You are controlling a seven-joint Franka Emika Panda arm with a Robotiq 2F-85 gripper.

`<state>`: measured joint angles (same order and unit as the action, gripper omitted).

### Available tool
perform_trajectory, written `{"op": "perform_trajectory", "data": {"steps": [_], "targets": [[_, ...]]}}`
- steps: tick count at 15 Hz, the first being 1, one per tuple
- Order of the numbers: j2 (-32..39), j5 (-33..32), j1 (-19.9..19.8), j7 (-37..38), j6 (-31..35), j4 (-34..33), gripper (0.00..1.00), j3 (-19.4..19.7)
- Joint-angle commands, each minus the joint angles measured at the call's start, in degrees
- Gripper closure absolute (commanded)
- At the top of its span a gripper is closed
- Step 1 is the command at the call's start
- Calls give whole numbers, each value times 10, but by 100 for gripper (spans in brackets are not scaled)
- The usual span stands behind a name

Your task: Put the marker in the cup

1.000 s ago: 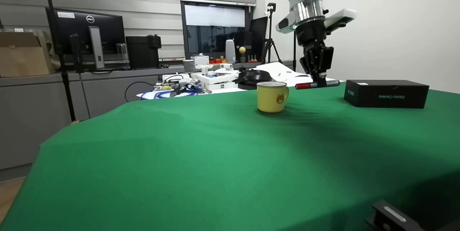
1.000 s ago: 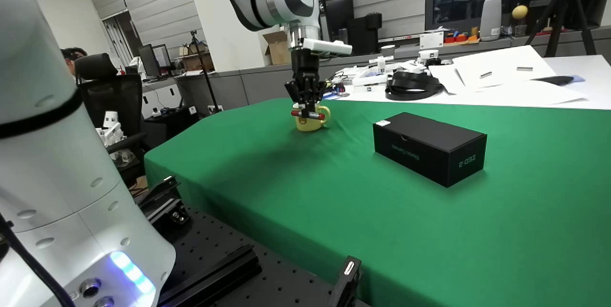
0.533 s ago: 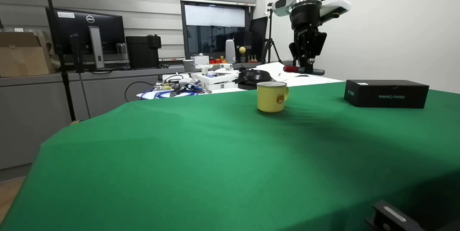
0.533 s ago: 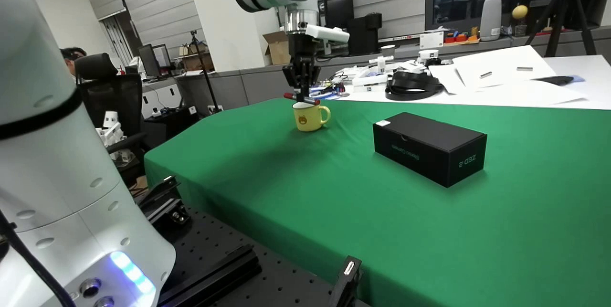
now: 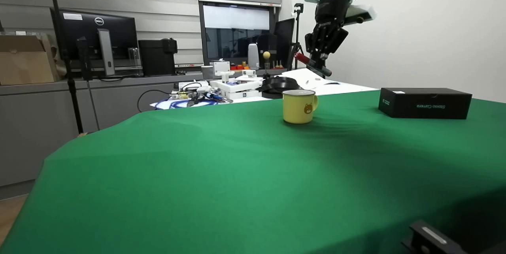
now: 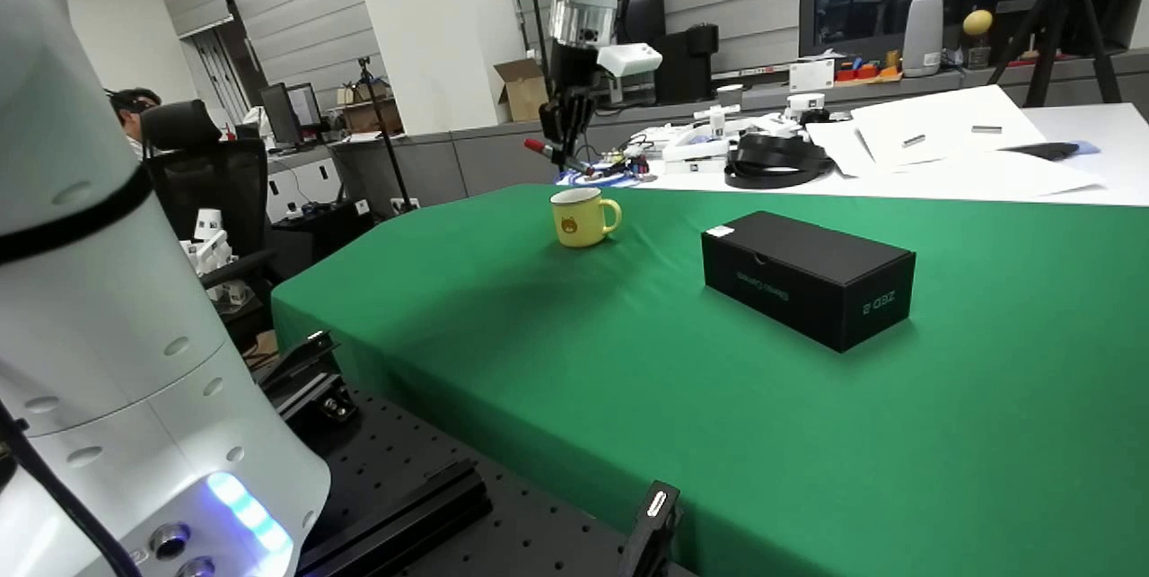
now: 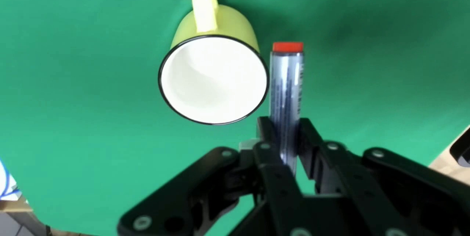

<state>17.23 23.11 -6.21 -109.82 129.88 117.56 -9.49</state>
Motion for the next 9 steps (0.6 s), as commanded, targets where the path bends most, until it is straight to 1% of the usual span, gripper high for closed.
{"op": "perform_trajectory", "data": {"steps": [1, 3, 5, 9], "targets": [[24, 72, -16, -89, -19, -40, 95, -8], [27, 103, -22, -124, -40, -54, 95, -5], [29, 127, -31, -153, -77, -70, 95, 0], [47, 154, -33, -174, -139, -99, 95, 15]]}}
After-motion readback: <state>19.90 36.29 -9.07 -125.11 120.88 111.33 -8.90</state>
